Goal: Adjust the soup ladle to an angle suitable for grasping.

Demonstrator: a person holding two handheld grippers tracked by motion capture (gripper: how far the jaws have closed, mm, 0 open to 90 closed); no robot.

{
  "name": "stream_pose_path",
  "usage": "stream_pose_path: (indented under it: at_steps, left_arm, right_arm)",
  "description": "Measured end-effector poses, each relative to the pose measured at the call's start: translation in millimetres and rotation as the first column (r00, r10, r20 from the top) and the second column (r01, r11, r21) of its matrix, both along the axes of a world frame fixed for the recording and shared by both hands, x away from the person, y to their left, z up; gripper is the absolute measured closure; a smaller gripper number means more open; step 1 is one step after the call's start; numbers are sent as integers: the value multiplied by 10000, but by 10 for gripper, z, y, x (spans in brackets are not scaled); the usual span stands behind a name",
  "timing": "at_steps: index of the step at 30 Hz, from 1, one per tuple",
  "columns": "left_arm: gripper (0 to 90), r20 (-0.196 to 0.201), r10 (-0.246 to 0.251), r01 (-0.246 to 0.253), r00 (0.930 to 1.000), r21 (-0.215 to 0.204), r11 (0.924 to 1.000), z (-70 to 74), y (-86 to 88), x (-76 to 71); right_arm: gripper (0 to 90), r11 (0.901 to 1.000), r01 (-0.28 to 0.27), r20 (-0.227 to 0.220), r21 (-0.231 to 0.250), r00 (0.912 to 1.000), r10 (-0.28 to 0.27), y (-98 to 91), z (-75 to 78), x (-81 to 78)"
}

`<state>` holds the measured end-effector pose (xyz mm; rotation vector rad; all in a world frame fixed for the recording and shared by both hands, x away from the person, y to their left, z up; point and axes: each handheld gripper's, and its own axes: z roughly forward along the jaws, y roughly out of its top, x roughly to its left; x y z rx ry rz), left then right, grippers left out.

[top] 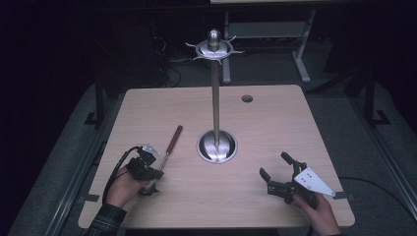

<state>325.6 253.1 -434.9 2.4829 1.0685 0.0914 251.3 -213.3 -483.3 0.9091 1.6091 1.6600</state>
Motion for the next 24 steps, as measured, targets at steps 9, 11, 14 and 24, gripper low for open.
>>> stream_pose_path:
  at_steps: [9,11,14,24]
  left_arm:
    - [899,332,585,-593,9977,234,9980,32,167,13]
    - [899,356,680,-689,9970,258,9973,35,206,21]
    - [899,476,827,-841,9954,297,9960,41,263,32]
    - [899,743,1270,-1338,9891,956,9864,35,398,67]
  right_arm:
    - [63,10000,-49,14,-6,10000,49,-2,0,-1]
    - [63,10000,-48,37,-24,10000,49,0,0,-1]
    - [63,10000,-48,32,-25,10000,48,0,-1,-1]
    - [63,10000,-53,54,-52,10000,54,1,-1,-2]
